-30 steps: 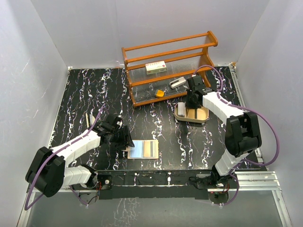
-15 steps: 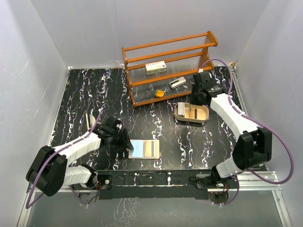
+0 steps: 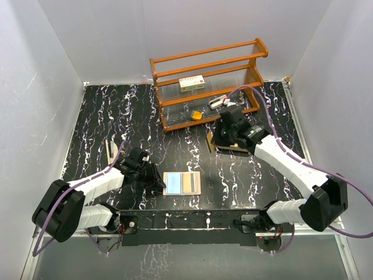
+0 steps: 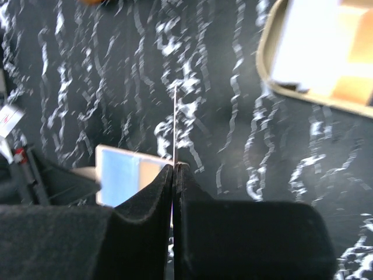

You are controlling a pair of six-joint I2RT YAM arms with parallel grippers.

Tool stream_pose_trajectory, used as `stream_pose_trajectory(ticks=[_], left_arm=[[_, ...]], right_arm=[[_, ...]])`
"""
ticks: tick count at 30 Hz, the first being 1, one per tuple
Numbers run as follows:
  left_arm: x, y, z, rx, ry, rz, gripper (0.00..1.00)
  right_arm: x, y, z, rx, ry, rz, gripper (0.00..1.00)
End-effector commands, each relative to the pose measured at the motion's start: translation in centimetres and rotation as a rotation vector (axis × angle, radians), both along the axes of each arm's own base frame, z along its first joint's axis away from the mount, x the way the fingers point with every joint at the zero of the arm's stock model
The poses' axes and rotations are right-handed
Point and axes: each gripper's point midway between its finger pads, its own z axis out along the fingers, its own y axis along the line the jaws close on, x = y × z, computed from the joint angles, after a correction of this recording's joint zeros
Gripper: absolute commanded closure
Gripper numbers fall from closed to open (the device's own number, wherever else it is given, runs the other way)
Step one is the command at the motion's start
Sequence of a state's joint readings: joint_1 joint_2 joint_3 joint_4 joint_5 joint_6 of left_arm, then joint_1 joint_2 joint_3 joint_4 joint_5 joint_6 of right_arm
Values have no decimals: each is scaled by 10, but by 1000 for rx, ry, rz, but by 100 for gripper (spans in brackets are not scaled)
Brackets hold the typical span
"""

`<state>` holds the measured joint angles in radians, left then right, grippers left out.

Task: Put the credit cards into the card holder
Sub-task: Pick up the credit card from the storage box, then insert the credit card into the card holder.

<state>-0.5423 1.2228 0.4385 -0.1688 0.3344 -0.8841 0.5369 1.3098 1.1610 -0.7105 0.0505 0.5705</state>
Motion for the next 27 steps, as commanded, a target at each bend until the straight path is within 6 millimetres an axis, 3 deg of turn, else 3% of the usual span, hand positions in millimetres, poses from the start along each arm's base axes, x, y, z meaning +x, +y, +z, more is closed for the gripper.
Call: stream_pose_trajectory(ticks=[1, 8, 11, 13, 21, 27], left_arm=[[-13, 4, -9, 0, 51, 23, 80], [-14, 5, -7, -5, 54, 43, 92], [-13, 3, -7, -13, 56, 42, 100], [-13, 3, -7, -13, 58, 45, 100], [-16, 7, -10, -10, 59, 67, 100], [-15, 10, -12, 10, 54, 79, 100]], right_arm=[[-15, 49, 22, 161, -71, 38, 100], [-64, 113, -7, 221, -12, 164, 100], [-82, 136, -18, 208, -2, 214, 100], [-91, 146, -29, 192, 16, 232, 100], [-104, 158, -68, 141, 76, 243, 100], [-107, 158, -77, 145, 86, 244, 100]])
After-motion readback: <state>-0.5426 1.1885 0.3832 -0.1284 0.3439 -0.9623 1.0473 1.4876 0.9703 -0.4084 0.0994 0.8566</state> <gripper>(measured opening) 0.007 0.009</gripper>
